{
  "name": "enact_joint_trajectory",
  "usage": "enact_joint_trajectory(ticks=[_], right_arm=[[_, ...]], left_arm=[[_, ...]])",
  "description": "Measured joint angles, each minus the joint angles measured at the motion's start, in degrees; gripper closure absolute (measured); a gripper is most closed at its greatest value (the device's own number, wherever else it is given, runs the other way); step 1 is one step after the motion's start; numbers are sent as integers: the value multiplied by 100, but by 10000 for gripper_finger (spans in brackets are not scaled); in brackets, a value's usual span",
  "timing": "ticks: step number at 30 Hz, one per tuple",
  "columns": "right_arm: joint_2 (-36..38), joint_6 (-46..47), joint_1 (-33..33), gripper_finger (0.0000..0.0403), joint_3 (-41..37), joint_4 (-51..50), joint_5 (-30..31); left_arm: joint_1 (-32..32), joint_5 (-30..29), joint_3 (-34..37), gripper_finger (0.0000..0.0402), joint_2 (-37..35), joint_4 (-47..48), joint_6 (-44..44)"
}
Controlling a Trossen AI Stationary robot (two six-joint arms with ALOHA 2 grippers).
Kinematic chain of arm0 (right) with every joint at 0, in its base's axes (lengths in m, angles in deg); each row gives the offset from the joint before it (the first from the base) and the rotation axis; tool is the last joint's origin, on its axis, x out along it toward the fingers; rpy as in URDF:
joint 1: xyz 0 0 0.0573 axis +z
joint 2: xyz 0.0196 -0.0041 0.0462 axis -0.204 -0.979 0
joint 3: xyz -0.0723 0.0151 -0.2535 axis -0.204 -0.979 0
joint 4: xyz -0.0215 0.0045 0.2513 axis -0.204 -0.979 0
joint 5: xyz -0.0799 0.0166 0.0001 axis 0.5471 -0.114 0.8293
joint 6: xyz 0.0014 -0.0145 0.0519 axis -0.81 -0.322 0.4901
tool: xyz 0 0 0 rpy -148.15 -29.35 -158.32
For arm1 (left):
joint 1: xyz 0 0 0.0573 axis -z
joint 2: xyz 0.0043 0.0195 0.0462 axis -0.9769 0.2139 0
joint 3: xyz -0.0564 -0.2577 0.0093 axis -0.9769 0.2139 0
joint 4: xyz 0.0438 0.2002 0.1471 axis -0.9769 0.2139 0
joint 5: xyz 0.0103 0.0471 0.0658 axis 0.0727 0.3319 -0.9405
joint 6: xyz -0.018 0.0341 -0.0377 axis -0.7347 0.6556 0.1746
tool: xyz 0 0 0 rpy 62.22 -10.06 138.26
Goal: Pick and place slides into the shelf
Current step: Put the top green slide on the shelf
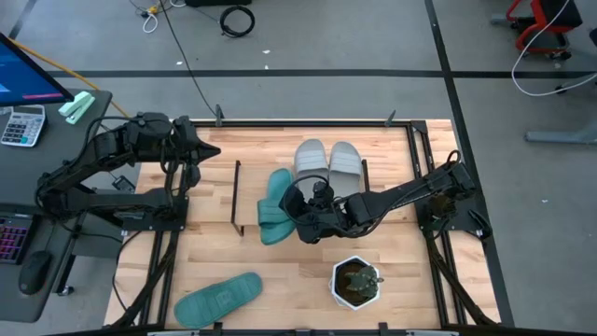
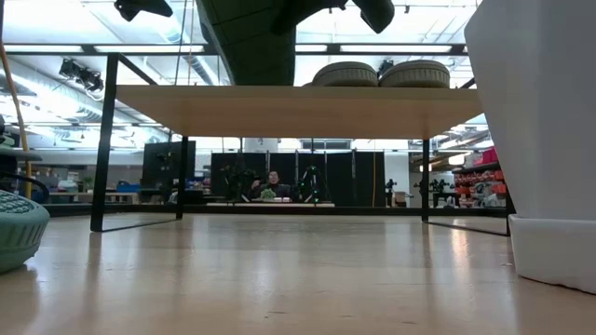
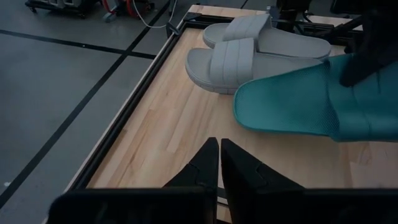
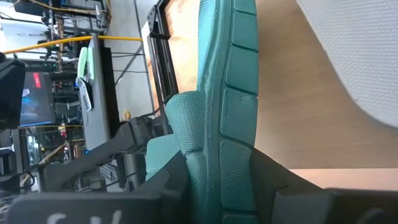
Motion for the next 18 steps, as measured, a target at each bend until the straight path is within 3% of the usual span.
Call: enact_joint_trajectory(ticks=[6, 12, 18], right_arm=[[0, 122, -9, 302, 0, -28, -172], [2, 163, -58, 240, 0, -61, -277], [4, 179, -110, 254, 0, -74, -270]], left_arm=[[0, 0, 0, 368, 0, 0, 0], [1, 0, 0, 374, 0, 0, -2], [2, 0, 0, 383, -2, 14, -31]])
